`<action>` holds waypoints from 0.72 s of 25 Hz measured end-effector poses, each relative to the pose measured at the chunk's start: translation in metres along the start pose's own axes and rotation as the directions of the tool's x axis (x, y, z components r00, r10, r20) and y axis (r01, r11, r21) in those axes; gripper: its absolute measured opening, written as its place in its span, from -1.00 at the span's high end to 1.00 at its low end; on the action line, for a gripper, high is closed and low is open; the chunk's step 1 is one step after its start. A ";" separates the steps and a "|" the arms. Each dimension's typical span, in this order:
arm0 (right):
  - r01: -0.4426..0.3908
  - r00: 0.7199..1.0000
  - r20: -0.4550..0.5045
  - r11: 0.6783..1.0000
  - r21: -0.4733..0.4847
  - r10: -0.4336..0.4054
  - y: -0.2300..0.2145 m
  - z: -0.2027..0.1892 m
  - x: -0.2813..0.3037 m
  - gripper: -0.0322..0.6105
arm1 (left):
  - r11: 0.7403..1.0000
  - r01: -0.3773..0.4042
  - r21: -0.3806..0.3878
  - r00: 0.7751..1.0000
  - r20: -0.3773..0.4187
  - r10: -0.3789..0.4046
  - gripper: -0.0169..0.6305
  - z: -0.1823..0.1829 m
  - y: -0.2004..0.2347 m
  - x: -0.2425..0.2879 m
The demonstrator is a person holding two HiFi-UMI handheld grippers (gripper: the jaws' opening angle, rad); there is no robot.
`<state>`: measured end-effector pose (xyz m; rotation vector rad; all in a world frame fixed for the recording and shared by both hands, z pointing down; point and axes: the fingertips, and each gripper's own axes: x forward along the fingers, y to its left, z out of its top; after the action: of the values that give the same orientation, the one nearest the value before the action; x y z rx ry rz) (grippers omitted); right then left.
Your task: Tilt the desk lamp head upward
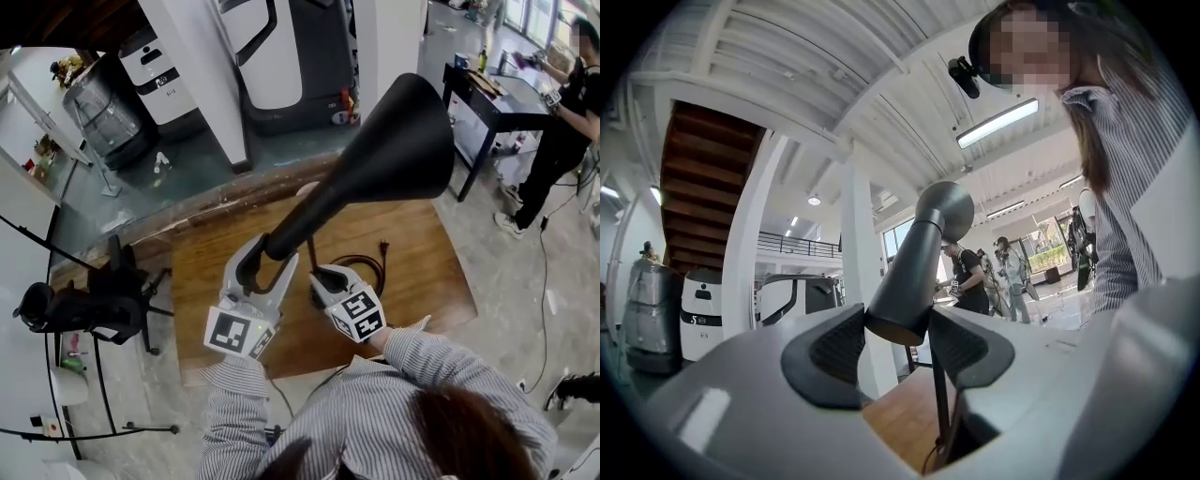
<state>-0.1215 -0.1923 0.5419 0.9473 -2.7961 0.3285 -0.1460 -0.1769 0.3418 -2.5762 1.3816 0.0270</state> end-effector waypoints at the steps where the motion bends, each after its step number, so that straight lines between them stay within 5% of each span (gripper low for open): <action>1: 0.002 1.000 0.001 1.000 0.002 -0.002 0.000 0.000 0.000 0.74 | 1.000 -0.002 -0.011 1.000 0.004 0.002 0.29 -0.001 0.000 0.000; 13: 0.019 1.000 0.008 1.000 0.015 -0.019 0.001 -0.001 0.002 0.74 | 0.991 -0.022 -0.129 0.999 0.042 0.028 0.28 -0.007 0.000 0.003; 16: 0.010 1.000 0.004 1.000 0.010 -0.010 0.002 -0.001 0.002 0.74 | 0.993 0.039 -0.111 0.995 -0.087 -0.049 0.30 -0.037 -0.015 0.009; 17: 0.007 1.000 0.001 1.000 0.007 -0.007 0.003 -0.001 0.002 0.74 | 0.994 0.067 -0.081 0.987 -0.140 -0.078 0.76 -0.051 -0.026 0.012; 18: 0.003 1.000 -0.003 1.000 0.004 -0.003 0.004 -0.001 0.002 0.74 | 0.997 0.064 -0.041 0.986 -0.151 -0.069 0.96 -0.057 -0.034 0.013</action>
<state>-0.1251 -0.1905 0.5424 0.9512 -2.7919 0.3357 -0.1156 -0.1807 0.4025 -2.7023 1.3553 -0.1610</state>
